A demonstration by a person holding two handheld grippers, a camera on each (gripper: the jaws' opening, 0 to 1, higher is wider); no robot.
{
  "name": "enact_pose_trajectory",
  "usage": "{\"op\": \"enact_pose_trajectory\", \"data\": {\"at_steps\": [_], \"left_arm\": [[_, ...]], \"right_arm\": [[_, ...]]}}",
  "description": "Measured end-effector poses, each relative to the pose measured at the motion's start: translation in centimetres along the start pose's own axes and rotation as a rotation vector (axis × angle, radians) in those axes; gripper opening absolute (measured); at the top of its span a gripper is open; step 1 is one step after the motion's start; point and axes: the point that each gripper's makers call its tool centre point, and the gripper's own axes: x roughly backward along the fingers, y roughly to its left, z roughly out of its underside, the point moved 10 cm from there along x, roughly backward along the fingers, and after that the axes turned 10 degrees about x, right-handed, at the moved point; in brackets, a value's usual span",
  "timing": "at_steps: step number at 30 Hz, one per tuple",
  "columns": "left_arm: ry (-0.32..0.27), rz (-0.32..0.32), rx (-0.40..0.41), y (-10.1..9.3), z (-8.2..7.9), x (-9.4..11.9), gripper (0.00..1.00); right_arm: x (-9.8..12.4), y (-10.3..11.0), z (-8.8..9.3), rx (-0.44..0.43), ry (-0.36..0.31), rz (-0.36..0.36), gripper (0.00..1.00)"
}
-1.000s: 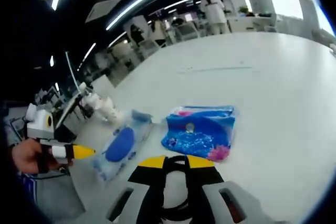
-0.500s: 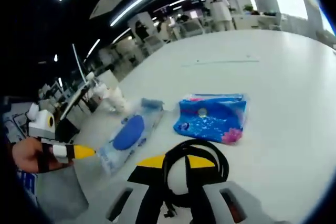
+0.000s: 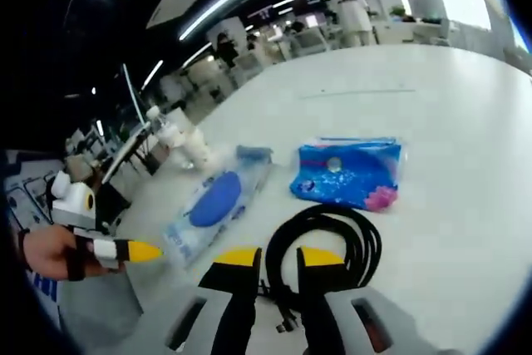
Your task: Arrange the tabletop items into an orderly group along one side of the table until the central work area is clear of visible clutter.
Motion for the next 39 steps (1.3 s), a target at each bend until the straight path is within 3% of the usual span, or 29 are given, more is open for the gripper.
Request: {"op": "enact_pose_trajectory", "data": {"at_steps": [13, 18, 39], "left_arm": [[-0.005, 0.027, 0.104, -0.1, 0.2, -1.3, 0.13], [-0.013, 0.046, 0.244, -0.2, 0.2, -1.9, 0.12], [-0.003, 0.039, 0.324, -0.6, 0.2, -2.9, 0.05]], "right_arm": [[0.5, -0.1, 1.0, -0.016, 0.007, 0.004, 0.16], [0.9, -0.1, 1.1, -0.022, 0.002, 0.009, 0.16], [1.1, -0.3, 1.2, -0.024, 0.009, 0.007, 0.16]]}}
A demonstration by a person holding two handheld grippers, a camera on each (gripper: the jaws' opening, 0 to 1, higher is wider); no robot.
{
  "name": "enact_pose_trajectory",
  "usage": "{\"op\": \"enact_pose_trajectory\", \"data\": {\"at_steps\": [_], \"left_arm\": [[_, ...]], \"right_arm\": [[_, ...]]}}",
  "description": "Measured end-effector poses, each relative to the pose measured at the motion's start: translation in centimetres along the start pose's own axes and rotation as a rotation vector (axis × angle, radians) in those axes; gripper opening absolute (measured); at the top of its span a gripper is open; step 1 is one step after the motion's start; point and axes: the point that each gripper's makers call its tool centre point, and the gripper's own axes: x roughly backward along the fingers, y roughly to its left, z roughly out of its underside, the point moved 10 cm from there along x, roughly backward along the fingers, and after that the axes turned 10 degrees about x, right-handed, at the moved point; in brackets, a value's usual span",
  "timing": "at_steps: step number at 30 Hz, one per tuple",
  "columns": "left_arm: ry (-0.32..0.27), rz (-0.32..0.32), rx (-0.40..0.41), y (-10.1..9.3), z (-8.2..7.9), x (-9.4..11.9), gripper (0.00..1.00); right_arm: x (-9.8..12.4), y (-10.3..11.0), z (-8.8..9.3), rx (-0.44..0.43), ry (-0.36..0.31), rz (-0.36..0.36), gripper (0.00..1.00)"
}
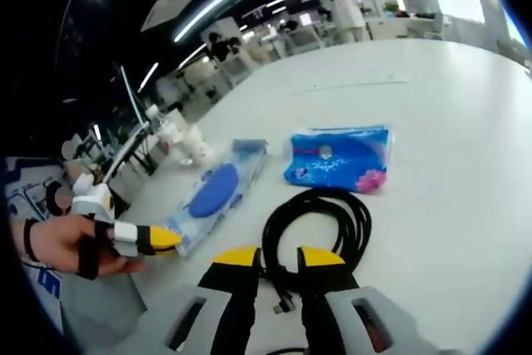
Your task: Arrange the tabletop items into an orderly group along one side of the table until the central work area is clear of visible clutter.
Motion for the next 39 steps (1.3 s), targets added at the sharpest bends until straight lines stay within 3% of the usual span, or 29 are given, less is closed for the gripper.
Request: {"op": "enact_pose_trajectory", "data": {"at_steps": [3, 6, 22, 33, 39], "left_arm": [[0.004, -0.003, -0.002, 0.0, 0.0, -0.1, 0.01], [-0.006, -0.001, 0.087, 0.2, 0.1, 0.0, 0.00], [-0.009, -0.020, 0.047, 1.7, -0.7, 1.3, 0.00], [-0.010, -0.052, -0.054, 4.0, -2.5, 3.4, 0.00], [0.028, -0.074, -0.132, 5.2, -3.3, 4.6, 0.00]], "right_arm": [[0.1, -0.1, 0.0, 0.000, -0.001, 0.001, 0.15], [0.2, -0.2, -0.1, -0.001, -0.003, 0.004, 0.15], [-0.6, 0.4, -0.2, 0.003, 0.002, -0.014, 0.14], [-1.0, 1.1, 0.2, -0.002, 0.009, -0.024, 0.14], [-1.6, 1.8, 0.4, 0.012, 0.024, -0.049, 0.16]]}}
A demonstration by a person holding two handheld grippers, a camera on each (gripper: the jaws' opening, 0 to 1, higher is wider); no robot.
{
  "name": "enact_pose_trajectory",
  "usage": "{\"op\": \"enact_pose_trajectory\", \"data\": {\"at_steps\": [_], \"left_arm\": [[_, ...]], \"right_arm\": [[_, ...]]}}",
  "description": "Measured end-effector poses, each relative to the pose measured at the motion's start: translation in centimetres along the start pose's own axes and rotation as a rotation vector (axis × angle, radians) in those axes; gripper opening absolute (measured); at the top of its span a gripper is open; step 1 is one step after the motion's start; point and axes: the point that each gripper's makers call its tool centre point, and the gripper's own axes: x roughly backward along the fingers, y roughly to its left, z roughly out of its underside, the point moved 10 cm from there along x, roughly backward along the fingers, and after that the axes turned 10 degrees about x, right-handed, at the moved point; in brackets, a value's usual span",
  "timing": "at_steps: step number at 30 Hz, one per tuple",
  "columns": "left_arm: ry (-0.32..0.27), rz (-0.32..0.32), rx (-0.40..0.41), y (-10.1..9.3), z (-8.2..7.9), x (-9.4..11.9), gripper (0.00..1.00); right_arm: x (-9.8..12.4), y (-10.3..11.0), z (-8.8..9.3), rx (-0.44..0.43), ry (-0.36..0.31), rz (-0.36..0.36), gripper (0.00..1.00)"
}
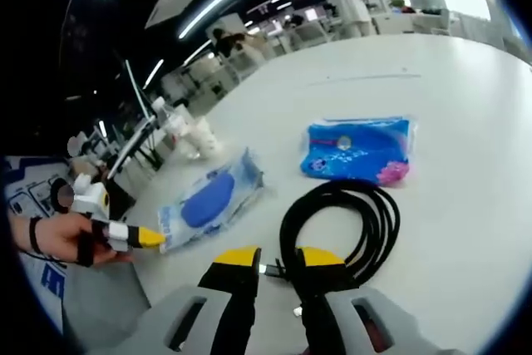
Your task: Arrange the tabletop items into an orderly group along one side of the table until the central work area is clear of visible clutter.
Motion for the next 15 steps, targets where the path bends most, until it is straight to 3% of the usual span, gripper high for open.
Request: {"op": "enact_pose_trajectory", "data": {"at_steps": [4, 7, 15], "left_arm": [[0.016, -0.012, -0.052, 0.5, -0.4, 0.5, 0.00], [0.030, -0.001, -0.028, 1.0, -0.7, 0.6, 0.00], [0.008, -0.025, -0.070, 1.9, -2.3, 0.9, 0.00]], "right_arm": [[-0.4, 0.6, 0.0, 0.005, 0.005, -0.017, 0.16], [-0.6, 1.1, -0.1, 0.026, 0.018, -0.041, 0.17], [-1.5, 2.0, -0.9, 0.030, 0.023, -0.061, 0.17]]}}
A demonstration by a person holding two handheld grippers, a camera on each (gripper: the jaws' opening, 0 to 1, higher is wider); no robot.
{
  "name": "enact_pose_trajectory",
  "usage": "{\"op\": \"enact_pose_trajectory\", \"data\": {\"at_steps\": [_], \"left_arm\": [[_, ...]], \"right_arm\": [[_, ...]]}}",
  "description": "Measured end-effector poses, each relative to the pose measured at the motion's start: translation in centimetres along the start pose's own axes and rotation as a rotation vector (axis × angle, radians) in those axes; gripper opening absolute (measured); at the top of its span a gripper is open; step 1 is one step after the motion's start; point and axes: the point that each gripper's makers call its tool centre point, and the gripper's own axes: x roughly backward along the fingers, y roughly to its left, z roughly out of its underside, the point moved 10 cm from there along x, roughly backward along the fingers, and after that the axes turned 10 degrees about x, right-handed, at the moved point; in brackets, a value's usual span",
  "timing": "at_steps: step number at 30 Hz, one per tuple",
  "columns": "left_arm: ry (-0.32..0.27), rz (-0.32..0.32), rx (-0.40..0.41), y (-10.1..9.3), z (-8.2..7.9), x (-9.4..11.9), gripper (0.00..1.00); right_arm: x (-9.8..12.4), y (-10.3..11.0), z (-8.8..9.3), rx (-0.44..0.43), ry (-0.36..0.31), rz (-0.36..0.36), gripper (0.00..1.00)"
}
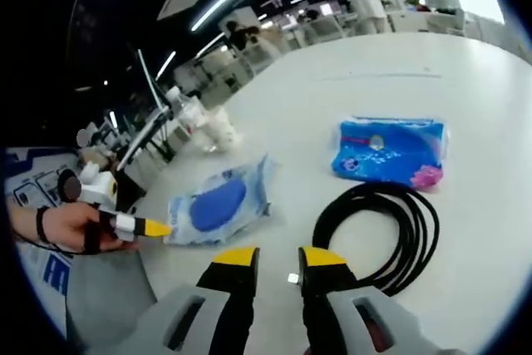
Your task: Arrange the tabletop items into an orderly group along one side of the table until the central work area is clear of visible clutter.
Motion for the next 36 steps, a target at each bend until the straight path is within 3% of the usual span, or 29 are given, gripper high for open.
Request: {"op": "enact_pose_trajectory", "data": {"at_steps": [14, 25, 36], "left_arm": [[-0.084, -0.024, 0.077, 1.8, -2.3, 0.3, 0.02], [-0.101, 0.001, 0.041, 1.9, -3.6, 0.5, 0.13], [-0.079, 0.037, -0.025, 2.5, -3.1, 1.0, 0.16]], "right_arm": [[-2.7, 2.1, -0.7, 0.013, 0.044, -0.052, 0.20], [-5.0, 3.8, -1.8, -0.008, 0.062, -0.052, 0.20], [-6.2, 3.5, -2.4, -0.008, 0.088, -0.036, 0.20]]}}
